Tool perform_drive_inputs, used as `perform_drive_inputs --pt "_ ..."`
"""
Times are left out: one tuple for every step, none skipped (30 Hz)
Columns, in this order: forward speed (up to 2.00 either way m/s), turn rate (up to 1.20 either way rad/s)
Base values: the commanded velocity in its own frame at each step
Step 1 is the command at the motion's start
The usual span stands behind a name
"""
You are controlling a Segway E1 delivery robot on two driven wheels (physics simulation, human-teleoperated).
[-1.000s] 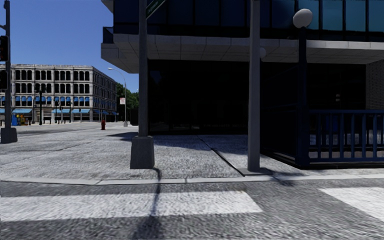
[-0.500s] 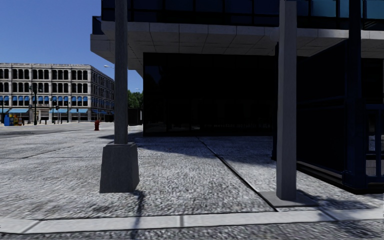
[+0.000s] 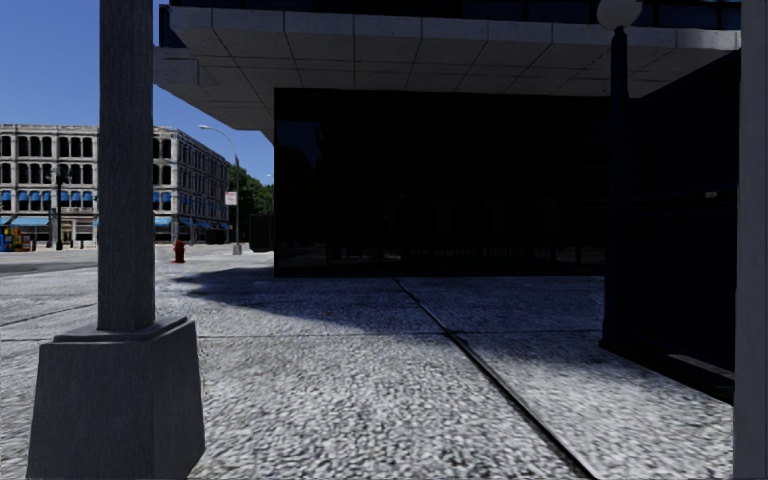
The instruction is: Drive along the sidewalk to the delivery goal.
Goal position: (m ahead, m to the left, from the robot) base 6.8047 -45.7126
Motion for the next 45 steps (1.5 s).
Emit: perform_drive_inputs --pt "1.81 0.00" --pt "1.63 0.00" --pt "1.54 0.00" --pt "1.54 0.00" --pt "1.48 0.00" --pt "1.46 0.00" --pt "1.44 0.00" --pt "1.44 0.00" --pt "1.41 0.00" --pt "1.40 0.00" --pt "1.40 0.00" --pt "1.40 0.00" --pt "1.40 0.00" --pt "1.40 0.00" --pt "1.40 0.00" --pt "1.40 0.00" --pt "1.40 0.00" --pt "1.40 0.00" --pt "1.40 0.00" --pt "1.40 0.00" --pt "1.40 0.00" --pt "1.40 0.00" --pt "1.40 0.00" --pt "1.40 0.00" --pt "1.40 0.00" --pt "1.40 0.00" --pt "1.40 0.00" --pt "1.40 0.00" --pt "1.40 0.00" --pt "1.40 0.00" --pt "1.36 0.00" --pt "1.34 -0.12" --pt "1.34 -0.12" --pt "1.33 -0.35" --pt "1.34 -0.43" --pt "2.00 -0.48" --pt "2.00 -0.48" --pt "2.00 -0.55" --pt "2.00 -0.60" --pt "2.00 -0.61" --pt "2.00 -0.61" --pt "2.00 -0.64" --pt "2.00 -0.66" --pt "2.00 -0.67" --pt "2.00 -0.67"
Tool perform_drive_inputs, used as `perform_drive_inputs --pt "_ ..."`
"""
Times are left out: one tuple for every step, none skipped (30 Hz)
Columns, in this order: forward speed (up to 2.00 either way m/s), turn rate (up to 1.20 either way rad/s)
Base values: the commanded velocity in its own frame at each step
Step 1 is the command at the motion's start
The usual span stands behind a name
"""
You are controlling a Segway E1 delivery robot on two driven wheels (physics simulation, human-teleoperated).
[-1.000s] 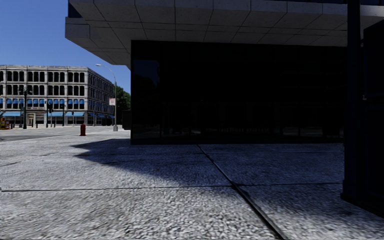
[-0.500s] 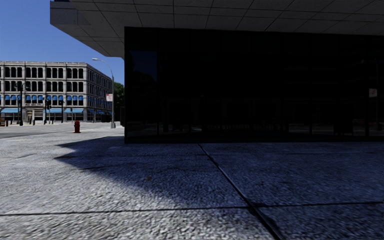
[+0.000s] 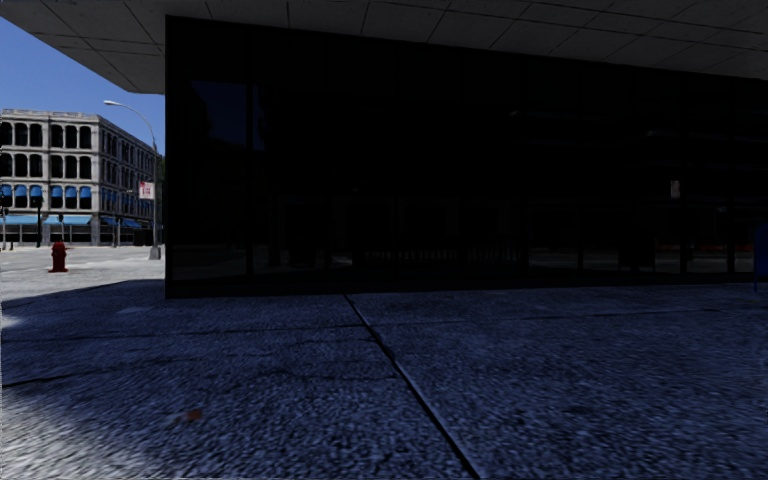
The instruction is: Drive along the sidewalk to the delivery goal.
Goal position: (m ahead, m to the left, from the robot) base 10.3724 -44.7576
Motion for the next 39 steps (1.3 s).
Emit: perform_drive_inputs --pt "2.00 -0.68" --pt "2.00 -0.69" --pt "2.00 -0.69" --pt "2.00 -0.69" --pt "2.00 -0.70" --pt "2.00 -0.70" --pt "2.00 -0.70" --pt "2.00 -0.70" --pt "2.00 -0.70" --pt "2.00 -0.70" --pt "2.00 -0.70" --pt "2.00 -0.70" --pt "2.00 -0.70" --pt "2.00 -0.70" --pt "2.00 -0.70" --pt "2.00 -0.70" --pt "2.00 -0.70" --pt "2.00 -0.73" --pt "2.00 -0.76" --pt "2.00 -0.76" --pt "2.00 -0.77" --pt "2.00 -0.78" --pt "2.00 -0.78" --pt "2.00 -0.78" --pt "2.00 -0.79" --pt "2.00 -0.79" --pt "2.00 -0.79" --pt "2.00 -0.79" --pt "2.00 -0.79" --pt "2.00 -0.79" --pt "2.00 -0.79" --pt "2.00 -0.79" --pt "2.00 -0.79" --pt "2.00 -0.79" --pt "2.00 -0.79" --pt "2.00 -0.79" --pt "2.00 -0.79" --pt "2.00 -0.79" --pt "2.00 -0.79"
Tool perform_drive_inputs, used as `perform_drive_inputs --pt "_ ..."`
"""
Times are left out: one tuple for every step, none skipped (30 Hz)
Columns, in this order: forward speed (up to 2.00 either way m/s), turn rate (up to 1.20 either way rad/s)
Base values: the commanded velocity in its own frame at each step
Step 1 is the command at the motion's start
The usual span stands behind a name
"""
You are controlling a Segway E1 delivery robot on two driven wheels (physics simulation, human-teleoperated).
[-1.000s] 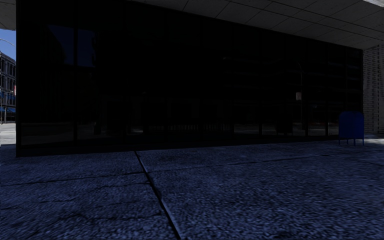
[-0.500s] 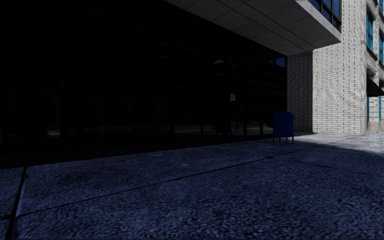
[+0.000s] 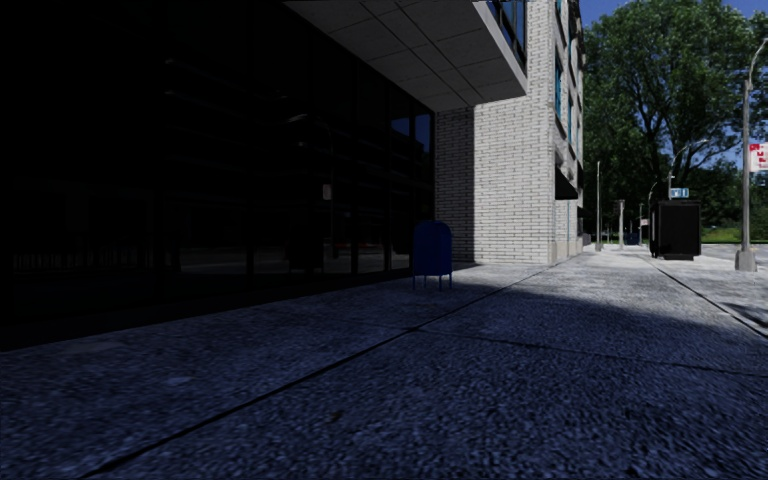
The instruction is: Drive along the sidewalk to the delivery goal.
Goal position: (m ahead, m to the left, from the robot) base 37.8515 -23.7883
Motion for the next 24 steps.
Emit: perform_drive_inputs --pt "2.00 -0.79" --pt "2.00 -0.79" --pt "2.00 -0.79" --pt "2.00 -0.79" --pt "2.00 -0.79" --pt "2.00 -0.79" --pt "2.00 -0.79" --pt "2.00 -0.79" --pt "2.00 -0.79" --pt "2.00 -0.79" --pt "2.00 -0.79" --pt "2.00 -0.79" --pt "2.00 -0.79" --pt "2.00 -0.79" --pt "2.00 -0.79" --pt "2.00 -0.79" --pt "2.00 -0.79" --pt "2.00 -0.79" --pt "2.00 -0.79" --pt "2.00 -0.70" --pt "2.00 -0.70" --pt "2.00 -0.27" --pt "2.00 -0.12" --pt "2.00 0.00"
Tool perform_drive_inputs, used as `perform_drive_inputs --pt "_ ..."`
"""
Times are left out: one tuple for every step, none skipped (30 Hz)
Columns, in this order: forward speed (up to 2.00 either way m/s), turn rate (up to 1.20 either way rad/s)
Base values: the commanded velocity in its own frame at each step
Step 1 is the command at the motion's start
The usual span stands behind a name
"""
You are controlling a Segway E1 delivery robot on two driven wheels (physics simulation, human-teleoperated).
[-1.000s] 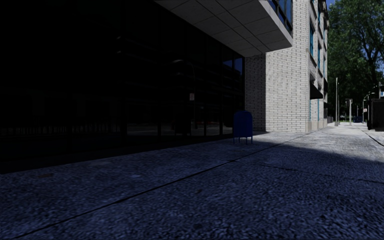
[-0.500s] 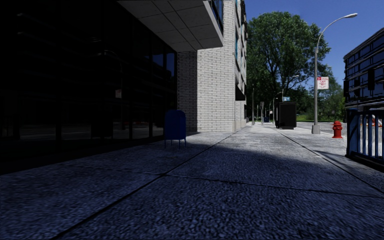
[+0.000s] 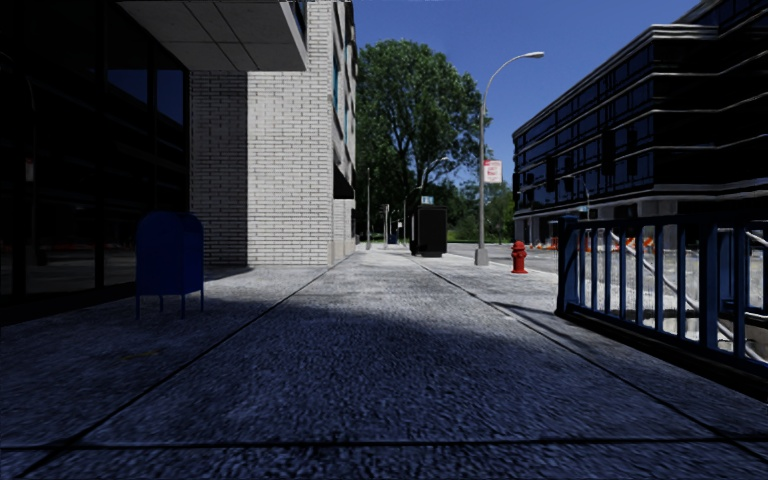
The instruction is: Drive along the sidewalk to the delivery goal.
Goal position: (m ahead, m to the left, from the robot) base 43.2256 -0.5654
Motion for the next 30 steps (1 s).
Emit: perform_drive_inputs --pt "2.00 0.00" --pt "2.00 0.00" --pt "2.00 0.00" --pt "2.00 0.00" --pt "2.00 0.00" --pt "2.00 0.00" --pt "2.00 0.00" --pt "2.00 0.00" --pt "2.00 0.00" --pt "2.00 0.00" --pt "2.00 0.00" --pt "2.00 0.00" --pt "2.00 0.00" --pt "2.00 0.00" --pt "2.00 0.00" --pt "2.00 0.00" --pt "2.00 0.00" --pt "2.00 0.00" --pt "2.00 0.00" --pt "2.00 0.00" --pt "2.00 0.00" --pt "2.00 0.00" --pt "2.00 0.00" --pt "2.00 0.00" --pt "2.00 0.00" --pt "2.00 0.00" --pt "2.00 0.00" --pt "2.00 0.00" --pt "2.00 0.00" --pt "2.00 0.00"
